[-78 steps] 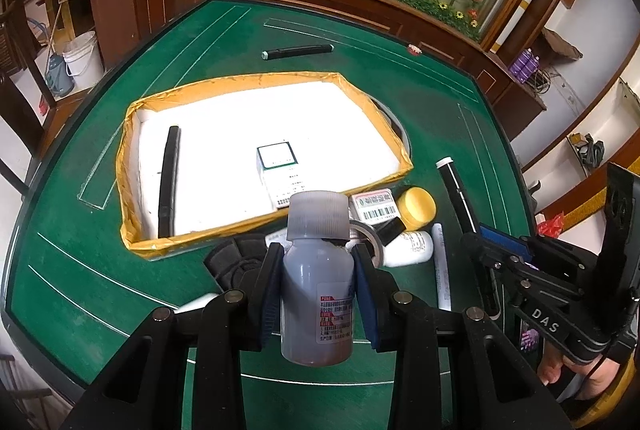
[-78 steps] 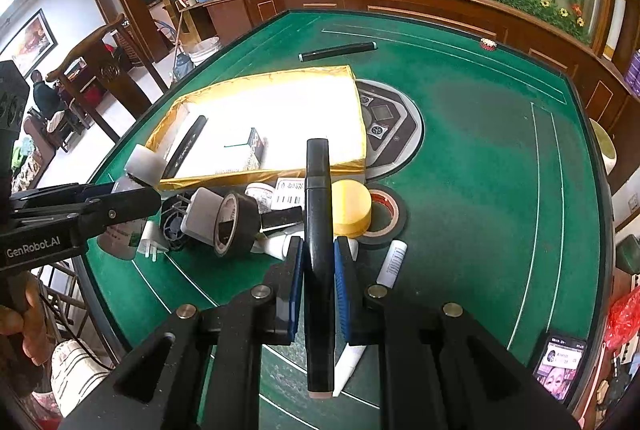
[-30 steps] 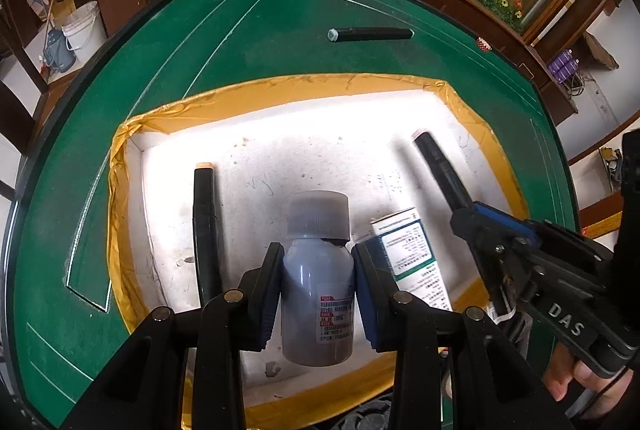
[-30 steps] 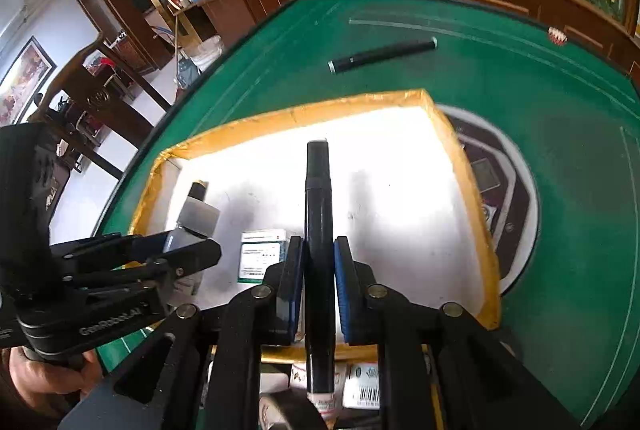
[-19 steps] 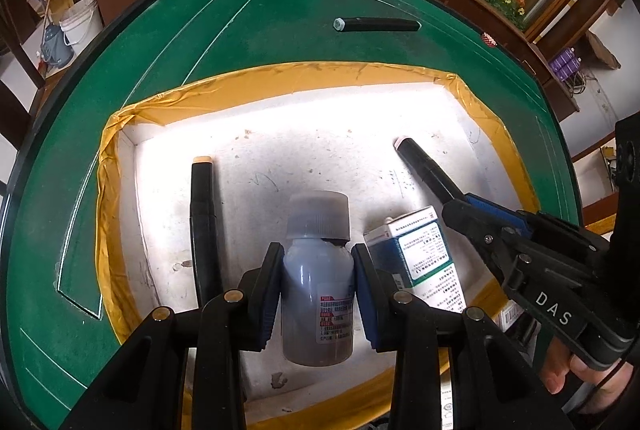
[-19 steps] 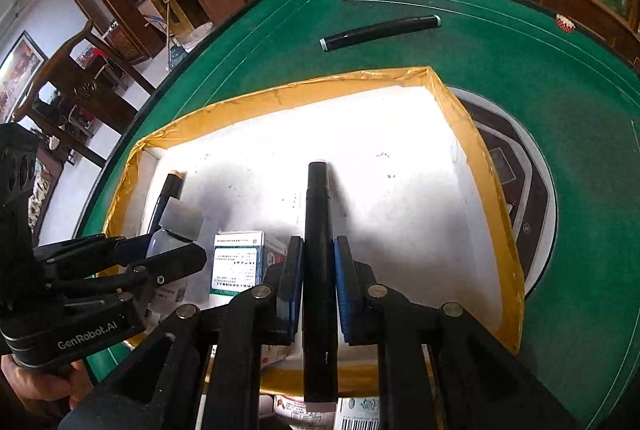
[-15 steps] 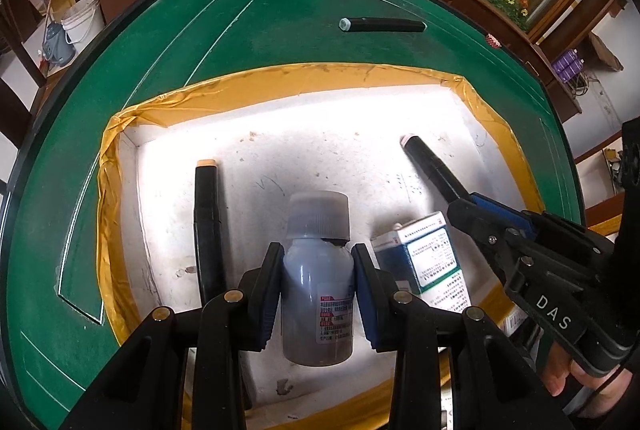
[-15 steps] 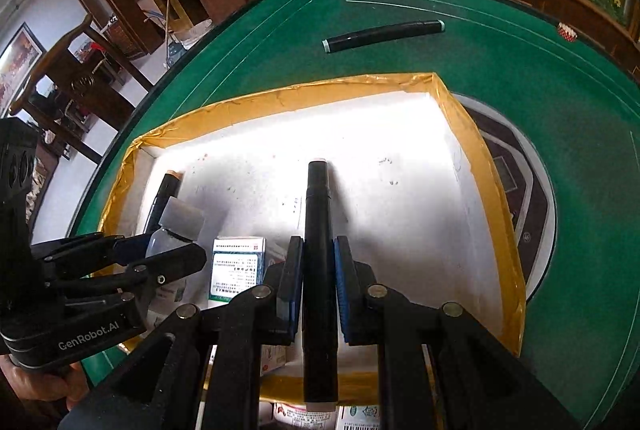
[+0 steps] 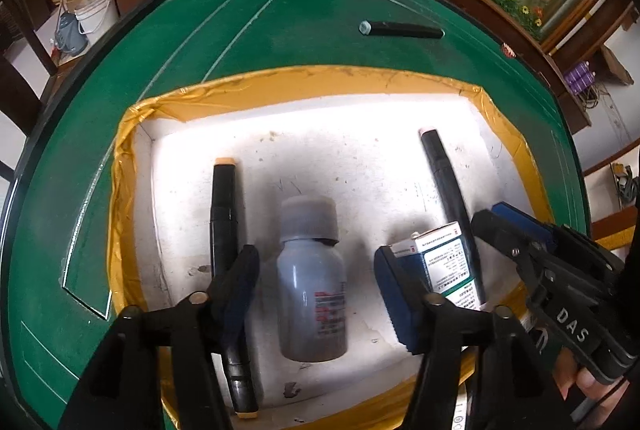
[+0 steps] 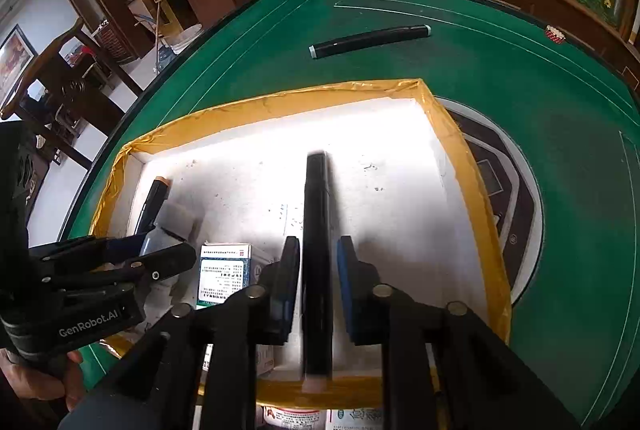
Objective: Organize rigid objects
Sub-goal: 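Lower the white bottle and black marker into the tray and open both grippers, then grasp the white plug adapter with the left gripper while the right gripper reaches toward the green-labelled bottle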
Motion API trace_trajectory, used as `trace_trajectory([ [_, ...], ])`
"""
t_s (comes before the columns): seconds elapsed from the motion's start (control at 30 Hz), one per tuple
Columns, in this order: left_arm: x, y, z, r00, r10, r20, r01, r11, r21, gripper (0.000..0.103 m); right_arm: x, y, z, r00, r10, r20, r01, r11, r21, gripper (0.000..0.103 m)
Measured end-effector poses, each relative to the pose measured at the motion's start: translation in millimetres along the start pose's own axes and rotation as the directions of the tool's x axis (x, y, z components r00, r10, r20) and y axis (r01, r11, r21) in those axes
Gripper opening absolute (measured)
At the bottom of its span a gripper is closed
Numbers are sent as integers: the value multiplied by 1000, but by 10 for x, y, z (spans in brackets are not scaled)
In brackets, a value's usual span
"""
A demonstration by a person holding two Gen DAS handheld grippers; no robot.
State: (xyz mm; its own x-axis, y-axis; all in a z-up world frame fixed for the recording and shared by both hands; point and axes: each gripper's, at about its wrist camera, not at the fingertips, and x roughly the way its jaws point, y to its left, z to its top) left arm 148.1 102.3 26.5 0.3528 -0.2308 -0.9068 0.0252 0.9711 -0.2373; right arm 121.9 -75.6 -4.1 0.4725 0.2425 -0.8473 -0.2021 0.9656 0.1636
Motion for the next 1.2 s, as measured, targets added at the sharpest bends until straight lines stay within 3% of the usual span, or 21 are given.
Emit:
trace_trajectory([
  [0.6,-341,-113,-221,998,40,45,-39,999,-29,78,-627,-19,-228,994,65,92,-67,998,18,68],
  [1.07,-634,-106,-560,994,75,74,-68,994,-83,79,-916,22,-475,990,105,99,-103,994,-25,86],
  [1.2,-759,-86,-645,991,101,92,-91,990,-105,90,-996,37,-545,987,120,103,-116,992,-41,90],
])
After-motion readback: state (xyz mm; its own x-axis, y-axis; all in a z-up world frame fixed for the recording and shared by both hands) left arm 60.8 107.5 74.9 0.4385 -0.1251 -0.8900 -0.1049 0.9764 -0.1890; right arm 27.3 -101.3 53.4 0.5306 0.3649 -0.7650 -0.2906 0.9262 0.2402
